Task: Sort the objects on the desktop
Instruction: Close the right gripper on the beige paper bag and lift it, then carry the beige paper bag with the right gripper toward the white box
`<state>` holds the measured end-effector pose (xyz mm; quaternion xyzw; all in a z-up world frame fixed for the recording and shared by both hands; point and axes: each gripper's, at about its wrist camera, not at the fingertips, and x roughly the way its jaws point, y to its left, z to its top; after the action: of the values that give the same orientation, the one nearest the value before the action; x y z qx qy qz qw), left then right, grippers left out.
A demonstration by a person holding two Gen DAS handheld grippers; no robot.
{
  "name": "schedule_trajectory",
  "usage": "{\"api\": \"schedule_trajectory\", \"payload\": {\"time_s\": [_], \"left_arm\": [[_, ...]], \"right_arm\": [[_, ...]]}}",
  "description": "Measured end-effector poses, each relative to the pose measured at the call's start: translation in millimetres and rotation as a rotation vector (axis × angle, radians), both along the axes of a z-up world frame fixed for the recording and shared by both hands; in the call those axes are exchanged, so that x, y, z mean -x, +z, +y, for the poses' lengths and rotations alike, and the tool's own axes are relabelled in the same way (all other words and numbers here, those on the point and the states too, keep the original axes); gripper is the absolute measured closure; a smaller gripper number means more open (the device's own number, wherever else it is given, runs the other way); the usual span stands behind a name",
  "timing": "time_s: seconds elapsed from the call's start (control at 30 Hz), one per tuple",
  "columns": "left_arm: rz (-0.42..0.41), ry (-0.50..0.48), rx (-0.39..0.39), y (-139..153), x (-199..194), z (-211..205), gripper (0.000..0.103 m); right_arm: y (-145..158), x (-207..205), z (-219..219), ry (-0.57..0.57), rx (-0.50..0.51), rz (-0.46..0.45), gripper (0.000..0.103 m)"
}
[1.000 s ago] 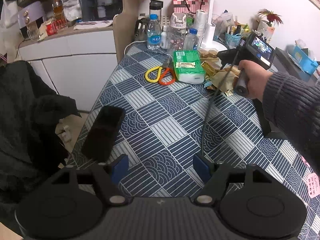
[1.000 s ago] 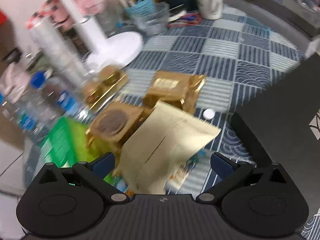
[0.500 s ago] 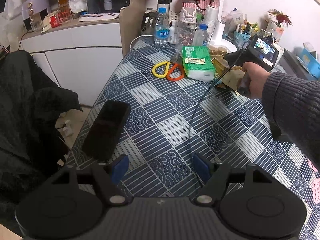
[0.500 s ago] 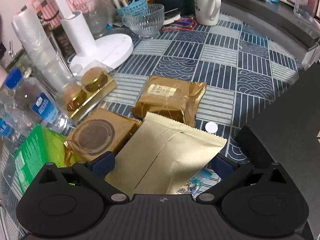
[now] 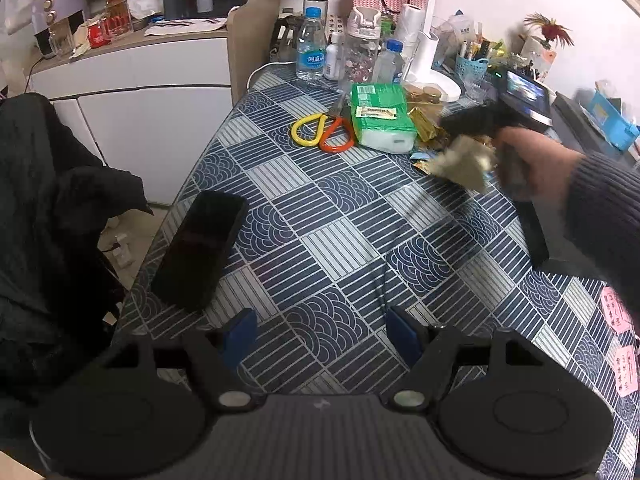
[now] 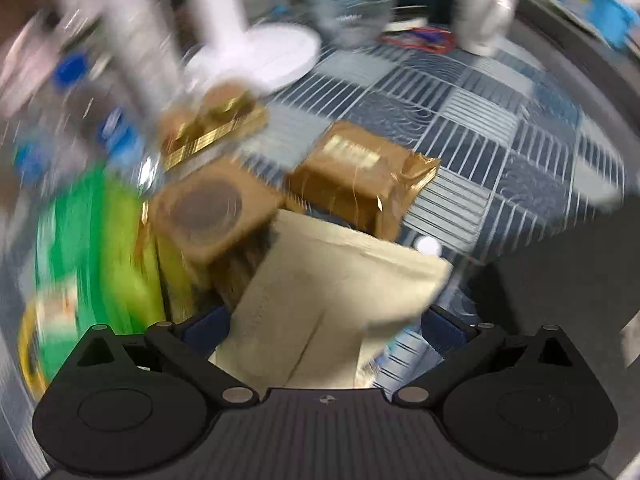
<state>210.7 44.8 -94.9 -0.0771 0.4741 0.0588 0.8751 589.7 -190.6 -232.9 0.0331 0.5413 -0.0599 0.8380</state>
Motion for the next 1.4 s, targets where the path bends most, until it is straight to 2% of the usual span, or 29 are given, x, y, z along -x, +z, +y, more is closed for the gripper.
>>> {"api": "schedule_trajectory", "payload": {"time_s": [0.1, 0.2, 0.43, 0.53, 0.57, 0.6, 0.63, 0.7, 0.8, 0.97, 1.4], "left_arm": [[0.004, 0.001, 0.004, -2.6, 0.2, -0.2, 0.018], [0.014, -0.012, 0.000, -3.8, 0.0, -3.6, 0.018], [0.019, -0.026, -0.015, -1.2, 1.1, -6.7, 0.018], [0.019, -0.014, -0.015, -0.8, 1.8, -4.5, 0.018], [0.019, -0.012, -0.015, -0.6, 2.0, -3.7, 0.018], [0.018, -0.010, -0.015, -0.2, 2.3, -2.8, 0.018], [0.018, -0.008, -0.015, 0.0, 3.0, -2.2, 0.018], [0.015, -0.006, -0.016, 1.1, 4.7, -1.7, 0.018], [0.013, -0.005, -0.018, 3.7, 7.2, -1.4, 0.018], [-0.013, -0.009, -0.028, 15.9, 15.1, -2.8, 0.018], [-0.077, -0.047, -0.048, 58.4, 56.5, -25.2, 0.018]], "right_arm": [[11.6, 11.9, -10.5, 0.033, 0.066, -0.023, 0.000], [10.6, 14.5, -14.9, 0.019, 0.029, -0.027, 0.000], [-9.0, 11.1, -3.6, -0.063, 0.009, -0.045, 0.000], [-16.3, 10.2, 4.4, -0.061, 0.017, -0.037, 0.000], [-19.3, 10.2, 8.4, -0.048, 0.033, -0.030, 0.005], [-21.5, 11.5, 12.0, -0.033, 0.054, -0.031, 0.019], [-22.0, 13.9, 14.2, -0.021, 0.064, -0.042, 0.028], [-21.8, 19.3, 17.4, -0.001, 0.074, -0.068, 0.039], [-14.7, 28.0, 17.5, 0.001, 0.076, -0.100, 0.042], [8.7, 41.9, 14.9, 0.013, 0.086, -0.135, 0.042], [79.0, 94.1, 0.6, 0.011, 0.070, -0.170, 0.042]]}}
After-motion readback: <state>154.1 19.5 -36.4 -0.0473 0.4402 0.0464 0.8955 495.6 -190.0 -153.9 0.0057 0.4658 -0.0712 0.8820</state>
